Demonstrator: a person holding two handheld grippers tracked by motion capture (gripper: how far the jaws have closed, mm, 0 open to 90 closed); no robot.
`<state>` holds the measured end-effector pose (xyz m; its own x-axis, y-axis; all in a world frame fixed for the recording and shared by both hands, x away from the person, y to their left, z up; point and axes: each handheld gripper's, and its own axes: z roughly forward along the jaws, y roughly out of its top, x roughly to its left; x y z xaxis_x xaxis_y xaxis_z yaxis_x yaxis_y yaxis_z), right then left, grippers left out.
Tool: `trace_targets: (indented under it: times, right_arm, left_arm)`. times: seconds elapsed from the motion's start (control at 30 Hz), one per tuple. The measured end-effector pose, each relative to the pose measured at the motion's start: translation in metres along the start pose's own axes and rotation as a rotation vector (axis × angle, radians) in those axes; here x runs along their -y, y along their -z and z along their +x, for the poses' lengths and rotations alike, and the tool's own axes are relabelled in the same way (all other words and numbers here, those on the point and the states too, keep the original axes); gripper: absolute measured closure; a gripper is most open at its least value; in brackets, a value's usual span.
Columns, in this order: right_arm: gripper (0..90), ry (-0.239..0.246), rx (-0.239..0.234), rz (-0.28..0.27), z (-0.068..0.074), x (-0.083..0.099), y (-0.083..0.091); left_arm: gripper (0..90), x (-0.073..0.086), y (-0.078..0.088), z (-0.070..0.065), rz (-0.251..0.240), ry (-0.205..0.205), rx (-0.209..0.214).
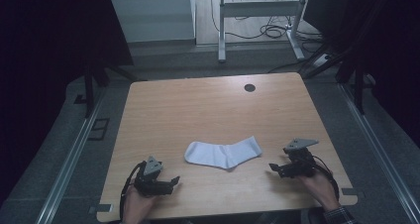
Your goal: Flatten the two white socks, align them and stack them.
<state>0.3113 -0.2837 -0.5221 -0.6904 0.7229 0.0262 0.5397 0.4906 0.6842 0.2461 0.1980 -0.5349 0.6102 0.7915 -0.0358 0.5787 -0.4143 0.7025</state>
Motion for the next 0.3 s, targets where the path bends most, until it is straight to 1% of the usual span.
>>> trace_targets:
  times: [0.03, 0.1, 0.13, 0.3]
  right_arm:
    - [13.7, 0.0, 0.0, 0.008, 0.0, 0.001, -0.002]
    - [12.9, 0.014, 0.0, 0.048, -0.001, 0.004, -0.007]
    - [7.5, 0.031, 0.009, 0.05, 0.0, 0.006, -0.011]
    - [6.9, 0.033, -0.001, 0.046, 0.0, 0.007, -0.012]
  left_arm:
    - [12.6, 0.0, -0.002, -0.001, 0.017, -0.006, 0.005]
    - [12.6, 0.001, -0.006, -0.002, 0.052, -0.018, 0.007]
    - [12.6, 0.002, -0.008, -0.002, 0.056, -0.018, 0.014]
    - [12.4, 0.003, -0.008, -0.001, 0.04, -0.019, 0.017]
